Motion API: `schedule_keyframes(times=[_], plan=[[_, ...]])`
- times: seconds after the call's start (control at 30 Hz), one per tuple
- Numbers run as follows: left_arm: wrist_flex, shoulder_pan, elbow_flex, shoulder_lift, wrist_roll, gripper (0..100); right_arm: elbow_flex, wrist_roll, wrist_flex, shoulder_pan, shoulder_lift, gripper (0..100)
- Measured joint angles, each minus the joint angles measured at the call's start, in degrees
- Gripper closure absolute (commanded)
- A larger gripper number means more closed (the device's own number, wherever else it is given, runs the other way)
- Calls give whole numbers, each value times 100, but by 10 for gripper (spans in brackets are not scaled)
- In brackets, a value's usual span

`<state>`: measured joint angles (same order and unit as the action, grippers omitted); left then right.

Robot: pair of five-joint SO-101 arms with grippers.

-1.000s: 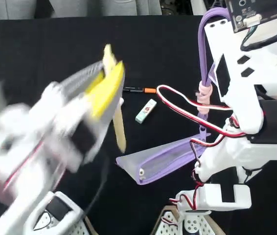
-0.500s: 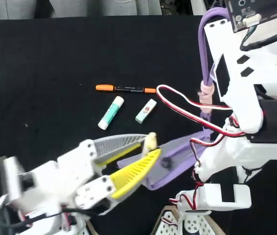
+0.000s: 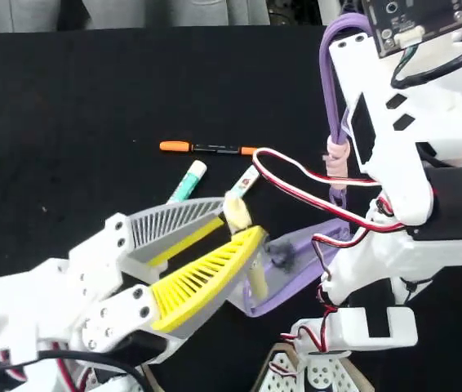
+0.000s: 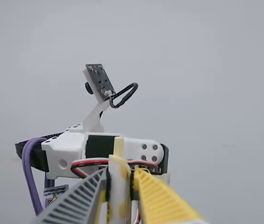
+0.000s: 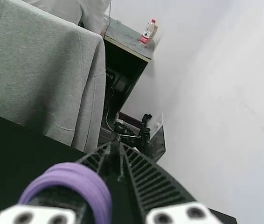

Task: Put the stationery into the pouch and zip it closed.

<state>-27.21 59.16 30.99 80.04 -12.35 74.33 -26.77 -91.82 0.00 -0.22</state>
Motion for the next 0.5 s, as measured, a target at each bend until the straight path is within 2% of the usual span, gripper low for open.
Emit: schedule_keyframes(times=[0.13, 0.3, 0.5], plan=[[-229, 0, -211, -149, -105, 971, 0, 0, 0, -9, 0, 987], [-255, 0, 369, -167, -97, 971, 0, 0, 0, -9, 0, 987], [-255, 0, 1187, -176, 949, 971, 0, 0, 9, -9, 0, 987]])
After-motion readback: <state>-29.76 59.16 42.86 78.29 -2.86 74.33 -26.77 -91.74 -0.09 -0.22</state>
